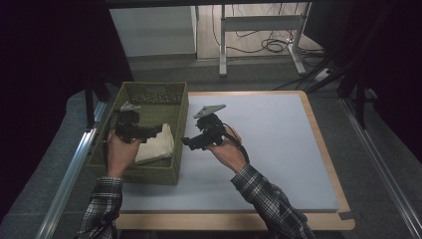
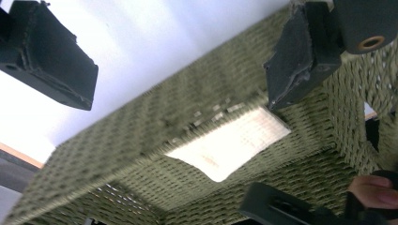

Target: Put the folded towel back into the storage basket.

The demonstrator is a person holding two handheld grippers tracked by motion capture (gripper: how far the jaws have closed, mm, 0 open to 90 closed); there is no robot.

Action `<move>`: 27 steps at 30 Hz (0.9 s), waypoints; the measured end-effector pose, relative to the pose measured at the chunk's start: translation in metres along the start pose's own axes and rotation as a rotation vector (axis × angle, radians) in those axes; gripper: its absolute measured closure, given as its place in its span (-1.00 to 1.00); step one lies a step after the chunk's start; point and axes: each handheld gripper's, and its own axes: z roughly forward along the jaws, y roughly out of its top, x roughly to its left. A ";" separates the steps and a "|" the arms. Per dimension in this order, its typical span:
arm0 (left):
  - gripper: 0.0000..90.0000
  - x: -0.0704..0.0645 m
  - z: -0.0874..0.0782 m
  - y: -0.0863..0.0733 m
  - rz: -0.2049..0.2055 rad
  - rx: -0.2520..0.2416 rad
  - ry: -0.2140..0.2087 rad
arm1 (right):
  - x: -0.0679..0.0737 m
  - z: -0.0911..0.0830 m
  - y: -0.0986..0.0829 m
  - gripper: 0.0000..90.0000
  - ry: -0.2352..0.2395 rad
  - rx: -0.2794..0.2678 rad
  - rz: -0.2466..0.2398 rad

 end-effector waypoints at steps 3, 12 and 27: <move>-0.99 -0.009 -0.001 -0.001 0.011 -0.007 -0.008 | -0.004 -0.008 -0.006 -0.80 -0.005 -0.007 0.009; -1.00 -0.038 -0.001 -0.006 0.051 -0.015 -0.024 | -0.018 -0.037 -0.030 -0.83 -0.039 0.004 0.029; -0.99 -0.091 0.006 -0.004 0.149 0.003 -0.043 | -0.038 -0.083 -0.074 -0.83 -0.070 0.001 0.058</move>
